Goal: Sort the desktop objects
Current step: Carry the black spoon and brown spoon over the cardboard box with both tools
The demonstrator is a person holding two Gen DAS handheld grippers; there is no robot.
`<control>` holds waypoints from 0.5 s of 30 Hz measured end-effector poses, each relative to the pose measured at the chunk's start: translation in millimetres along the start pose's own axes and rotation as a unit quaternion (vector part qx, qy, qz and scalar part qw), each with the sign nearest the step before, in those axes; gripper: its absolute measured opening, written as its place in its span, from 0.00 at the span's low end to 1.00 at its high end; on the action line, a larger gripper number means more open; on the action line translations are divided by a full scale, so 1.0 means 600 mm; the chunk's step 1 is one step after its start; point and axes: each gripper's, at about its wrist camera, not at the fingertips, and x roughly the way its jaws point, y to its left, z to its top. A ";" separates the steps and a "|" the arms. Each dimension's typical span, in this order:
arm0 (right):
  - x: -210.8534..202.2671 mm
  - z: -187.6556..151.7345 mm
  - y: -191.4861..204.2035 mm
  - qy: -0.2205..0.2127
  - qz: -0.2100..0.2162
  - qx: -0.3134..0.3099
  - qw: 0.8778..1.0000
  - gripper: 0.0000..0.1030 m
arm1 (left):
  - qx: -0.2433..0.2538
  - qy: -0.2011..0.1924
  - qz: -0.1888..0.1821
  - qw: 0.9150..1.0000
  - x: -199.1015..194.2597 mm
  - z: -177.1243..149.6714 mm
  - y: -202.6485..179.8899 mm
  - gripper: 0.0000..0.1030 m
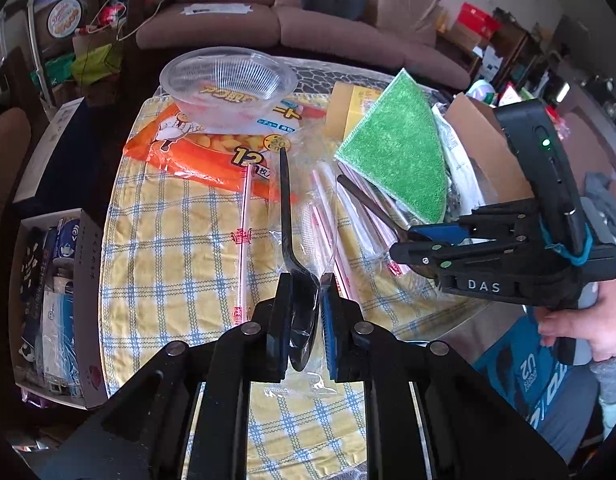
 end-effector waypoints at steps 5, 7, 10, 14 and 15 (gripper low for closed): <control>-0.074 0.016 -0.007 -0.032 0.016 0.007 0.999 0.25 | 0.013 -0.006 0.001 1.000 -0.017 0.015 -0.022 0.12; -0.104 0.021 -0.012 -0.042 0.017 0.009 0.999 0.06 | 0.020 -0.011 0.000 1.000 -0.026 0.025 -0.037 0.12; -0.152 0.017 -0.034 -0.059 0.014 0.015 0.998 0.08 | 0.032 -0.018 -0.009 0.999 -0.040 0.044 -0.065 0.12; -0.168 0.003 -0.066 -0.057 0.000 0.026 0.998 0.09 | 0.031 -0.028 -0.007 0.999 -0.052 0.063 -0.080 0.12; -0.162 0.001 -0.068 -0.056 0.002 0.029 0.998 0.09 | 0.028 -0.029 -0.007 0.999 -0.053 0.064 -0.079 0.12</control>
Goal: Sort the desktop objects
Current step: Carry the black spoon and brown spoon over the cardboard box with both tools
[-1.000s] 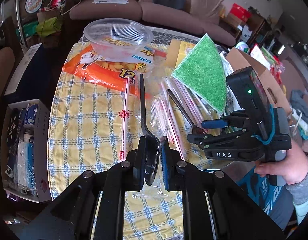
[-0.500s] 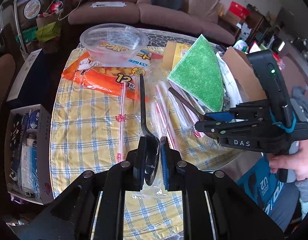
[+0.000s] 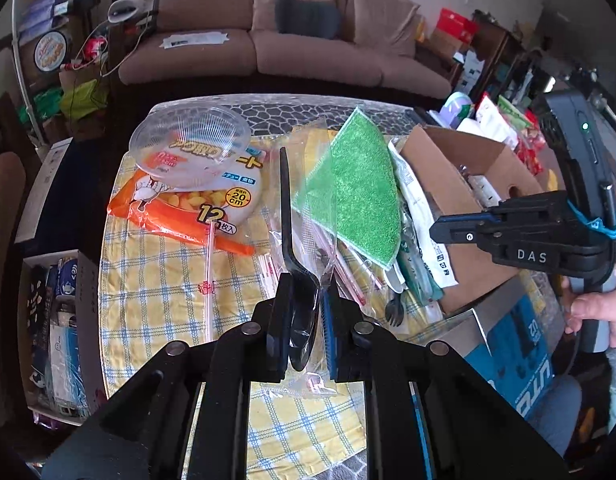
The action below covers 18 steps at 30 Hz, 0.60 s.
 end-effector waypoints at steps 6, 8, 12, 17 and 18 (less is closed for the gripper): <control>0.096 -0.033 0.045 0.059 0.014 -0.017 0.998 0.44 | -0.009 0.007 0.008 1.000 0.004 -0.020 0.022 0.12; 0.138 -0.045 0.059 0.087 0.005 -0.020 0.996 0.43 | -0.010 0.013 0.008 1.000 0.009 -0.029 0.029 0.12; 0.186 -0.061 0.063 0.117 -0.021 -0.012 0.993 0.43 | -0.008 0.019 0.003 1.000 0.018 -0.039 0.037 0.12; 0.207 -0.075 0.058 0.137 -0.033 0.002 0.990 0.43 | -0.009 0.020 -0.011 1.000 0.025 -0.049 0.038 0.12; 0.208 -0.078 0.060 0.139 -0.034 0.003 0.990 0.43 | -0.009 0.021 -0.014 1.000 0.026 -0.050 0.037 0.12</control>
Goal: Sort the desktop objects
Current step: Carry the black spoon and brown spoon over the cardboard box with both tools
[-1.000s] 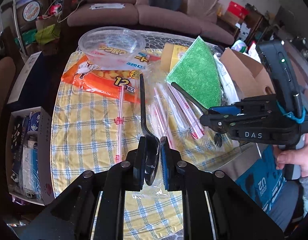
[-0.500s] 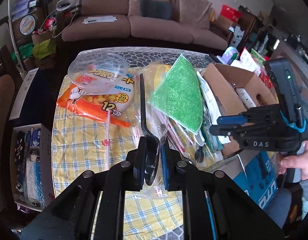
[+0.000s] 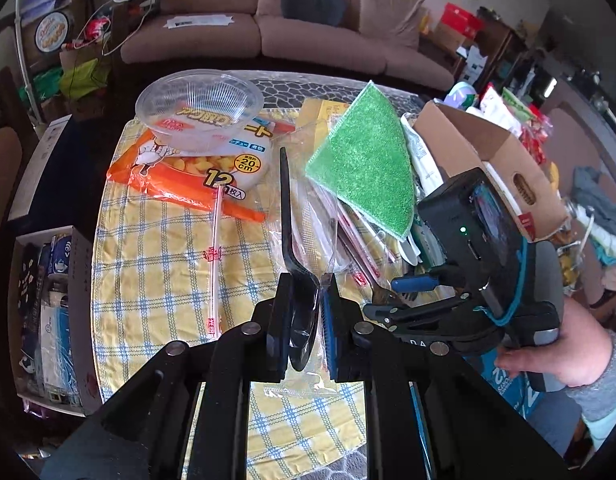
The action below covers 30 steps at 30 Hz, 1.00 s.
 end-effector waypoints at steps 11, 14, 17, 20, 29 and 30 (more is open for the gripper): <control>-0.013 -0.013 0.002 -0.019 -0.026 -0.023 0.999 0.30 | -0.001 0.002 0.001 1.000 -0.001 -0.008 -0.001 0.12; -0.045 -0.010 -0.005 -0.036 -0.025 -0.024 0.999 0.30 | -0.003 0.002 0.000 1.000 -0.002 -0.005 -0.002 0.12; -0.085 -0.006 -0.016 -0.054 -0.015 -0.024 0.998 0.21 | 0.002 0.000 0.000 1.000 -0.007 0.002 -0.013 0.12; -0.121 -0.003 -0.030 -0.068 -0.002 -0.017 0.998 0.11 | 0.008 -0.003 -0.003 1.000 -0.011 0.012 -0.028 0.12; -0.091 0.005 -0.026 -0.054 0.010 -0.006 0.998 0.51 | 0.008 -0.001 -0.003 1.000 -0.007 0.011 -0.039 0.13; -0.070 0.007 -0.018 -0.042 0.008 -0.009 0.999 0.50 | 0.008 0.002 -0.003 1.000 -0.004 0.008 -0.037 0.13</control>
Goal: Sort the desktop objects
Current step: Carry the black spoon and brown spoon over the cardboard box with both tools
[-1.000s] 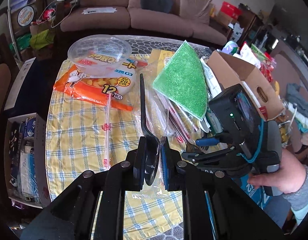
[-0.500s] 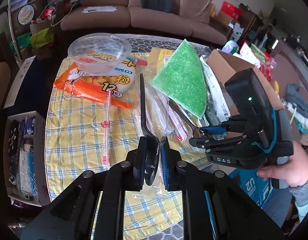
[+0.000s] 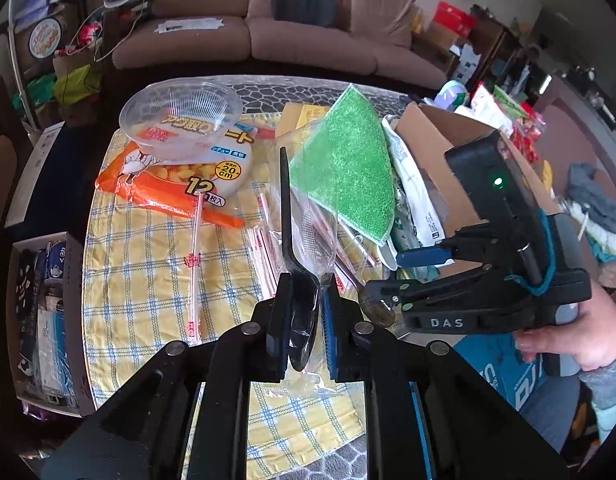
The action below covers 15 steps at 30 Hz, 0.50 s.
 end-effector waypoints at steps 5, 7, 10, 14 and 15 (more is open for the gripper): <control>0.067 -0.009 0.015 0.041 -0.013 -0.007 0.999 0.49 | -0.003 0.008 0.000 1.000 0.012 -0.010 0.014 0.13; 0.082 -0.009 0.018 0.050 -0.025 -0.010 0.998 0.49 | -0.007 0.008 -0.003 1.000 0.013 -0.011 0.020 0.13; 0.094 -0.011 0.022 0.055 -0.038 -0.021 0.998 0.37 | -0.013 0.007 -0.006 1.000 0.015 -0.012 0.026 0.13; 0.087 -0.010 0.021 0.052 -0.050 -0.031 0.997 0.32 | -0.013 0.007 -0.008 1.000 0.015 -0.013 0.026 0.13; 0.082 -0.009 0.019 0.049 -0.048 -0.031 0.997 0.31 | -0.013 0.006 -0.008 1.000 0.015 -0.013 0.025 0.13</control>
